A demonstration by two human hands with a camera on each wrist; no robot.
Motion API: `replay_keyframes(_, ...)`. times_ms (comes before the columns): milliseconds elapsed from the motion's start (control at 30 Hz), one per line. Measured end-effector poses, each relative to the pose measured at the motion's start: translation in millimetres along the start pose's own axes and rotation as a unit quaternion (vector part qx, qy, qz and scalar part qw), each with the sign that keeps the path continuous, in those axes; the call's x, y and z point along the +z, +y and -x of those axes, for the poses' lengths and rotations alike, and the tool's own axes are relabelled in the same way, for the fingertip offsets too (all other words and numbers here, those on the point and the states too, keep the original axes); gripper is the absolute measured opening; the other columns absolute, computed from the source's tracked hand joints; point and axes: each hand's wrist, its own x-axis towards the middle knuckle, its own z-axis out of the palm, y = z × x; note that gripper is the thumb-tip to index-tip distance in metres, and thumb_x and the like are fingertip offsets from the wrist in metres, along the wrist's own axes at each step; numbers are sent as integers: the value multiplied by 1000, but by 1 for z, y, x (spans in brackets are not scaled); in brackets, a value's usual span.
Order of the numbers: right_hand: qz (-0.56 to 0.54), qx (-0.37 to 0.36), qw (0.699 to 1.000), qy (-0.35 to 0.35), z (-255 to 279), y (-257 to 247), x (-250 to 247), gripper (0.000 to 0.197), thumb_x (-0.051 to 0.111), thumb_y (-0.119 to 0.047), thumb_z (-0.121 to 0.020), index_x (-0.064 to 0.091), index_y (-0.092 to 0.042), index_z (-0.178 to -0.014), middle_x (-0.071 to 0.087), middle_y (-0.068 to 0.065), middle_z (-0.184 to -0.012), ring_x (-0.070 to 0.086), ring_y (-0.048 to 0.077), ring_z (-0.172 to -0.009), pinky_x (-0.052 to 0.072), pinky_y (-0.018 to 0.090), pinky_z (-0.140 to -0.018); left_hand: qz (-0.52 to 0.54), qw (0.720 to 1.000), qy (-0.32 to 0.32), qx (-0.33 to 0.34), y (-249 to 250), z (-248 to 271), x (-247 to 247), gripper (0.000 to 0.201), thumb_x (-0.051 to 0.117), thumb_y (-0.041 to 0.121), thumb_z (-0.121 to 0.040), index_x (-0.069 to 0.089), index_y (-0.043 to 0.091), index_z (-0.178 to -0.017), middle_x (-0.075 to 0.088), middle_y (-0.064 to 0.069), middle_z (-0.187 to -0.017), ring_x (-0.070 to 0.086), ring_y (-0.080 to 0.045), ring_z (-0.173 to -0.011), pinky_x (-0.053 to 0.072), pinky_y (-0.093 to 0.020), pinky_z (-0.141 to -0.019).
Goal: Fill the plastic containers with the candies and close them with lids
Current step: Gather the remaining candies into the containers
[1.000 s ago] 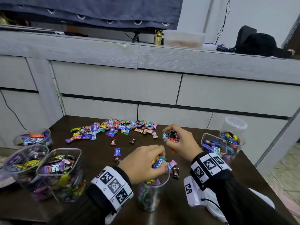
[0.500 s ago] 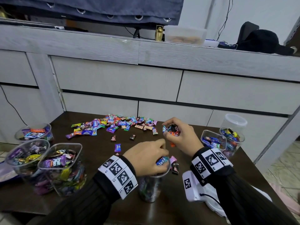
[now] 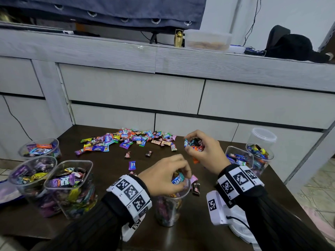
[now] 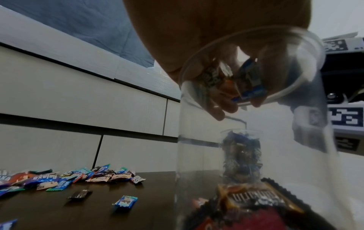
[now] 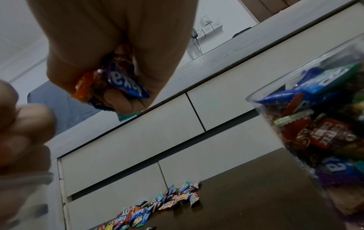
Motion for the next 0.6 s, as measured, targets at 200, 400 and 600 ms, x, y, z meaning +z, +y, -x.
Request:
replay_keyframes(200, 7, 6, 1000, 1, 1, 0, -2, 33, 68, -12, -84, 54, -41, -89, 59, -17, -87, 56, -2, -70, 47, 13, -47, 2, 999, -32, -37, 3, 4, 0, 27, 60, 5, -79, 61, 22, -100, 55, 8, -105, 58, -7, -99, 48, -38, -90)
replay_keyframes(400, 21, 24, 999, -3, 3, 5, 2, 21, 68, -15, -84, 59, -28, -97, 59, -20, -89, 56, -8, -76, 45, 7, -59, 16, 999, -39, -30, 9, 5, 2, 46, 47, -13, -74, 62, 17, -105, 55, 6, -113, 56, -6, -105, 46, -34, -92)
replay_keyframes(600, 25, 32, 999, 0, 4, 8, 5, 21, 69, -16, -84, 59, -28, -97, 60, -19, -90, 56, -9, -80, 43, 7, -65, 44, 998, 36, 19, 0, 6, 5, 22, 62, -2, -76, 67, 10, -95, 59, 3, -114, 59, -4, -102, 44, -16, -90)
